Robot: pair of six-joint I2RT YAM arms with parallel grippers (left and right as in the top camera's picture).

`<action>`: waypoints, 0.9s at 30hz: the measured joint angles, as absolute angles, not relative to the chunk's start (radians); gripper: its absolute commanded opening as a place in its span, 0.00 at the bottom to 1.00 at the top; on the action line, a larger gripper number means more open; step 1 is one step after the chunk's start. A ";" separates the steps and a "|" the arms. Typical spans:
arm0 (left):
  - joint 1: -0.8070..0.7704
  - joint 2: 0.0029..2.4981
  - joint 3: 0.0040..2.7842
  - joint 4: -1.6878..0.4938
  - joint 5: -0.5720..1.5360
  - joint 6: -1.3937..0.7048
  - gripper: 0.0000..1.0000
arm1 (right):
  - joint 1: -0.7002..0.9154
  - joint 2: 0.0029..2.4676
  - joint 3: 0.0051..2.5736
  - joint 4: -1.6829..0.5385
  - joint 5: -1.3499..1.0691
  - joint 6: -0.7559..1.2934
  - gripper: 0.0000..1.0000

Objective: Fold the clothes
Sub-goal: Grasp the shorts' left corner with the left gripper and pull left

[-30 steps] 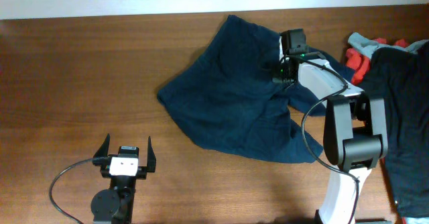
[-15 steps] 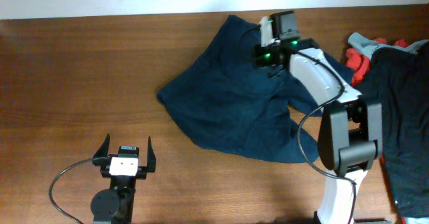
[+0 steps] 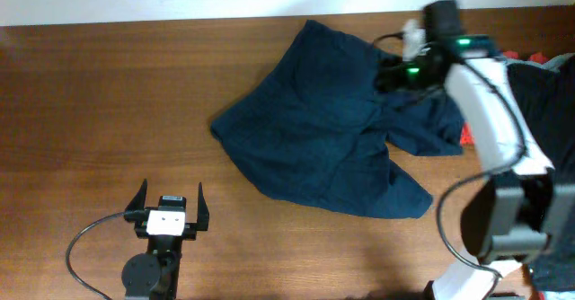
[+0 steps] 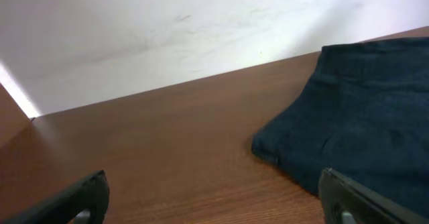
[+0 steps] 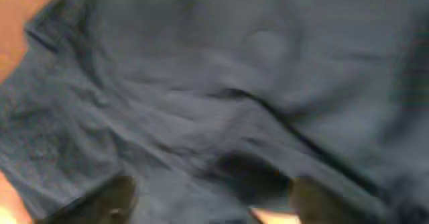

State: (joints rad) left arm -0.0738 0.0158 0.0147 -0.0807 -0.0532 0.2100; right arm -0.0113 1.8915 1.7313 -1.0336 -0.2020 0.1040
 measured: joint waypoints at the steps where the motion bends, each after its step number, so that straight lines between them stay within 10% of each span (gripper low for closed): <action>1: -0.074 0.016 0.015 -0.081 -0.053 0.210 0.99 | -0.039 1.881 1.732 -1.055 -0.193 0.104 0.99; 18: -0.074 0.039 0.047 0.030 0.076 0.208 0.99 | -0.198 1.879 1.732 -1.144 -0.162 0.105 0.99; 27: -0.074 0.630 0.669 -0.306 0.131 0.241 0.99 | -0.198 1.879 1.731 -1.147 -0.159 0.106 0.99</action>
